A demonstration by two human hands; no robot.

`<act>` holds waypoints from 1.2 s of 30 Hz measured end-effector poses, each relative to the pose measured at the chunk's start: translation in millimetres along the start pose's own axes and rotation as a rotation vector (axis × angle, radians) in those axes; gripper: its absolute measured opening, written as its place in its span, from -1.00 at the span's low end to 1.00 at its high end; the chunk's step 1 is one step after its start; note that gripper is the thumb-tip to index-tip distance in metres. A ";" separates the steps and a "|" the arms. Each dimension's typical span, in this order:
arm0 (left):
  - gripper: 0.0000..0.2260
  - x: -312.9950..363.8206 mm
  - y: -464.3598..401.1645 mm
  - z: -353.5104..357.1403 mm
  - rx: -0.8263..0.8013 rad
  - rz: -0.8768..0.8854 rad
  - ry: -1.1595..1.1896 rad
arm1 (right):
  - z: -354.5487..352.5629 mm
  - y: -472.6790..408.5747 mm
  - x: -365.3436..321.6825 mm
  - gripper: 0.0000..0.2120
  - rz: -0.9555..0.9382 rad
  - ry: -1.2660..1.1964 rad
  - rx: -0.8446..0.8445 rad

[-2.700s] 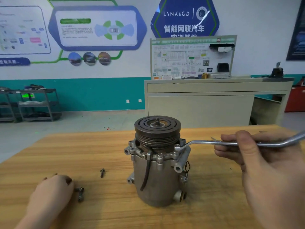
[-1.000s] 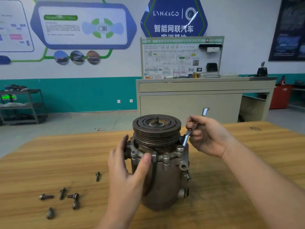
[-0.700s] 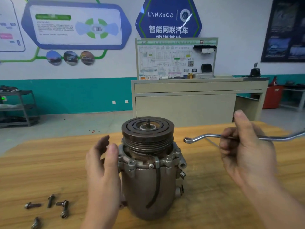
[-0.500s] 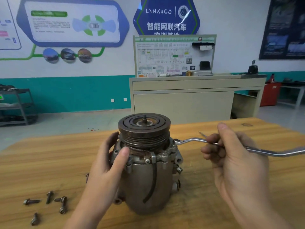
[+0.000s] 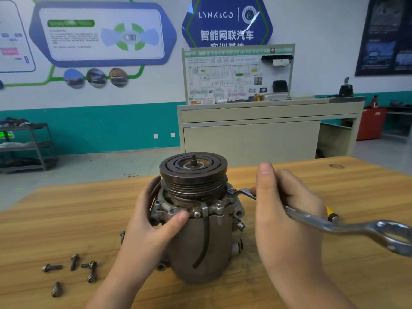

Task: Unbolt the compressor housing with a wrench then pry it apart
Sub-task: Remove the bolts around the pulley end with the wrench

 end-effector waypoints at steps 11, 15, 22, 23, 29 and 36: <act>-0.14 -6.7 -2.8 3.0 0.006 -0.037 0.068 | 79.1 -21.8 121.2 -0.69 1.269 -0.478 -0.593; -0.15 -6.3 -2.5 3.7 -0.011 -0.031 0.084 | 94.1 -37.5 111.2 -0.71 1.261 -0.480 -0.749; -0.28 -7.1 -2.6 3.5 0.035 0.006 0.094 | 34.8 -65.4 74.1 -0.63 0.782 -0.680 -0.384; -0.28 -7.5 -2.1 3.5 0.048 0.008 0.097 | 27.1 -60.0 70.5 -0.62 0.671 -0.620 -0.295; -0.23 -3.9 7.1 7.8 0.163 0.066 0.134 | 0.3 -26.7 39.5 -0.60 0.078 -0.147 -0.043; -0.26 -1.9 14.9 7.7 0.269 0.089 0.147 | 20.5 0.5 -14.2 -0.60 -0.407 0.059 -0.209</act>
Point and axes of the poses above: each hand's wrist, its own y-axis away from the middle knuckle, its own z-axis out of the palm, x = y × z, the point moved 7 cm from there along -y, towards the middle knuckle, and after that the axes turned 9 degrees about x, right-handed, at the moved point
